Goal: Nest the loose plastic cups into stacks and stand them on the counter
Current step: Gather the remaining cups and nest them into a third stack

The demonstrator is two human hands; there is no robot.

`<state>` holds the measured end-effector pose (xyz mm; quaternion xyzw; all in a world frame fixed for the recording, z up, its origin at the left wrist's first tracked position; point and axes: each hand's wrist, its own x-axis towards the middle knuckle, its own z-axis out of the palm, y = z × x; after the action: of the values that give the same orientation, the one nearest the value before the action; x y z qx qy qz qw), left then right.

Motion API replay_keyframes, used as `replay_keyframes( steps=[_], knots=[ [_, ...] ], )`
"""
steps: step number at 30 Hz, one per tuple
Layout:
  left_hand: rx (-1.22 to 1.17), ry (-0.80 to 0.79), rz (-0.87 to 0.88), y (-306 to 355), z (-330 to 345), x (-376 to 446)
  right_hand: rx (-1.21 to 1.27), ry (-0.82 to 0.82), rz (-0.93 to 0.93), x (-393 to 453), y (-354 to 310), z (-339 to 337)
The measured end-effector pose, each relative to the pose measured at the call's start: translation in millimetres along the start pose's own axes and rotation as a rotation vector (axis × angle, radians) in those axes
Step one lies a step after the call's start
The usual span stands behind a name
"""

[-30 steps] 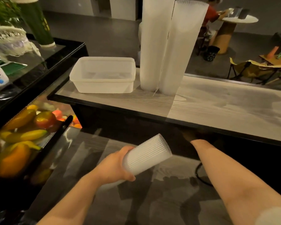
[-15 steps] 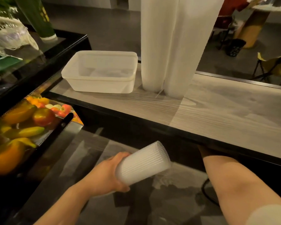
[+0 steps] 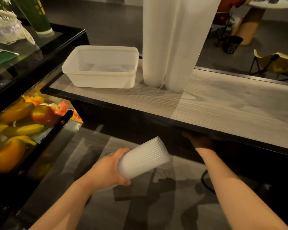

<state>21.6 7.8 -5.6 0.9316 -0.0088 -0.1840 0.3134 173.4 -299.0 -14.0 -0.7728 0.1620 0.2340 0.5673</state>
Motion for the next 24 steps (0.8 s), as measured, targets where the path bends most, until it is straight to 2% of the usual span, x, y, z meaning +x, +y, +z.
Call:
replay_keyframes(
  steps=[1,2,4,10,15,24],
  knots=[
    [-0.004,-0.004,-0.003,-1,0,-2,-0.032,-0.007,-0.078,0,7,-2],
    [-0.005,-0.008,-0.004,-2,0,-4,0.043,0.024,-0.079,-14,6,-2],
    [0.001,-0.017,-0.002,-3,0,-7,0.143,0.122,0.014,-31,17,-3],
    [0.062,-0.051,-0.024,-4,-2,-13,0.276,-0.065,-0.161,-93,24,-7],
    [0.081,-0.076,0.026,9,-1,-18,0.126,-0.24,-0.231,-117,32,-7],
    [0.122,-0.142,0.138,26,6,-17,-0.137,-0.208,-0.278,-150,25,11]
  ],
)
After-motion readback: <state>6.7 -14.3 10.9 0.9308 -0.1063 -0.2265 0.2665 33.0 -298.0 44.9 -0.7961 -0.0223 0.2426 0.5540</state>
